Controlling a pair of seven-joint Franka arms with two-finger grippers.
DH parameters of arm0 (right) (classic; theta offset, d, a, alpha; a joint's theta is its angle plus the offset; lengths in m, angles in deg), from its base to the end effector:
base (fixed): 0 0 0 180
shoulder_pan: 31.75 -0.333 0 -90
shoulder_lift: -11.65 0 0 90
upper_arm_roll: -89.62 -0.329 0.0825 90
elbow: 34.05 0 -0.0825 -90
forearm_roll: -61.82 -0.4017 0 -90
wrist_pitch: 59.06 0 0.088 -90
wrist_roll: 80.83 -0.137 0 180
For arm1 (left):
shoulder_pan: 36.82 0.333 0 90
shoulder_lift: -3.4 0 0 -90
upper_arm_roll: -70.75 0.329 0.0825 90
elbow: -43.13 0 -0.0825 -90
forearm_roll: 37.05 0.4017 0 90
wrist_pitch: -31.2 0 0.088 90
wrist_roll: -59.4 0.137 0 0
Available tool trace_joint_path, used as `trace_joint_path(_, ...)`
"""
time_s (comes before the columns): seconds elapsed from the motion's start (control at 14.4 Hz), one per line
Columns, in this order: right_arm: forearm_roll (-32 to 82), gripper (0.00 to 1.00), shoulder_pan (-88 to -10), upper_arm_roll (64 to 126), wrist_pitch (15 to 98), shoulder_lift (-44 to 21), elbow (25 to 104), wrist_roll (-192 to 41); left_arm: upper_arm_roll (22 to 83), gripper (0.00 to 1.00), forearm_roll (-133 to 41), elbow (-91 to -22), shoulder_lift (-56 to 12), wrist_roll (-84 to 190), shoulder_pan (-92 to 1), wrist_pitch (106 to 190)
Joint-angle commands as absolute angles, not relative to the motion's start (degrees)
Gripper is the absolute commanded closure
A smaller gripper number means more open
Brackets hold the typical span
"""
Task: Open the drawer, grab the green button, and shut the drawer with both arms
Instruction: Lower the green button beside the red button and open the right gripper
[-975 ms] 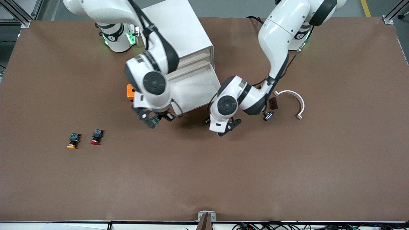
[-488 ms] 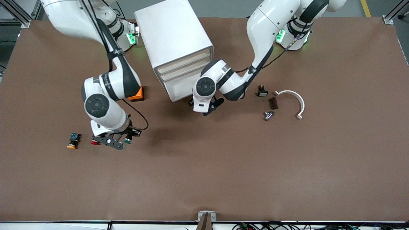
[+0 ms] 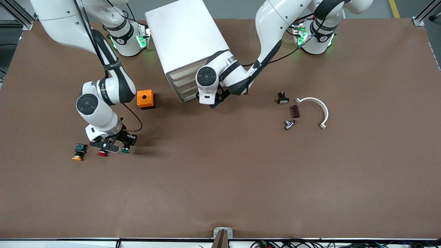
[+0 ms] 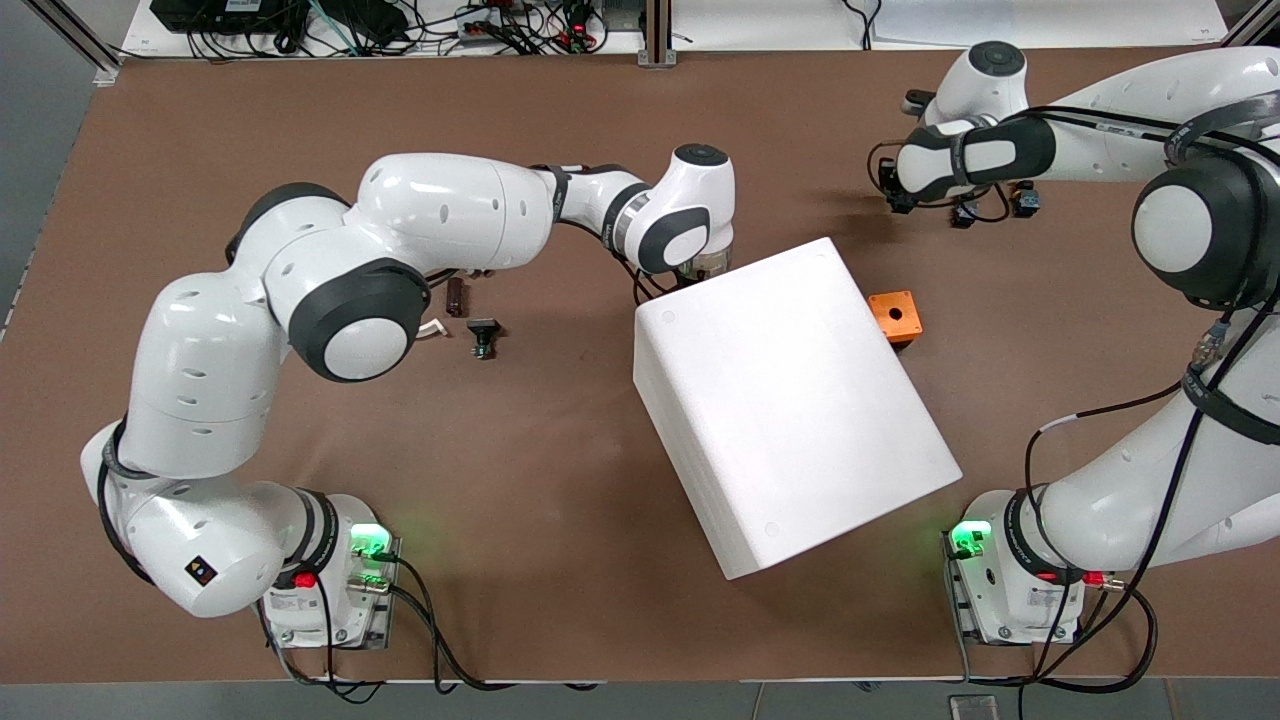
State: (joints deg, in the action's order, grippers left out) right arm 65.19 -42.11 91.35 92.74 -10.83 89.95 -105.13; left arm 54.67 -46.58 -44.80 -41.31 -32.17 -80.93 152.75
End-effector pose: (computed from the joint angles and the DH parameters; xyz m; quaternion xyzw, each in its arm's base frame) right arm 0.5862 0.0894 0.1880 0.9927 -0.1097 0.0503 0.0068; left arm 0.3606 -0.6083 0.1663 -0.9212 -0.3411 0.1826 0.0410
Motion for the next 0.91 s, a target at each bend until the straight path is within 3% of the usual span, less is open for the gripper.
trace_joint_path(0.0, 65.5, 1.0, -40.1, 90.1, 93.3, -7.9, 93.3, -102.7, 54.3, 0.0, -47.4, -47.5, -39.3, -34.4, -81.5, 152.4)
trace_joint_path(0.49, 65.5, 1.0, -37.7, 90.2, 93.3, -8.3, 93.4, -102.4, 54.9, 0.0, -37.3, -47.0, -33.4, -31.1, -71.9, 148.8)
trace_joint_path(0.77, 65.6, 1.0, -37.8, 90.2, 93.3, -8.3, 93.5, -102.4, 54.9, 0.0, -33.1, -46.9, -28.2, -22.4, -61.9, 144.2)
trace_joint_path(0.84, 65.6, 0.59, -38.0, 90.1, 93.3, -8.4, 93.5, -102.3, 54.9, 0.0, -33.0, -46.9, -26.7, -20.3, -59.7, 142.8)
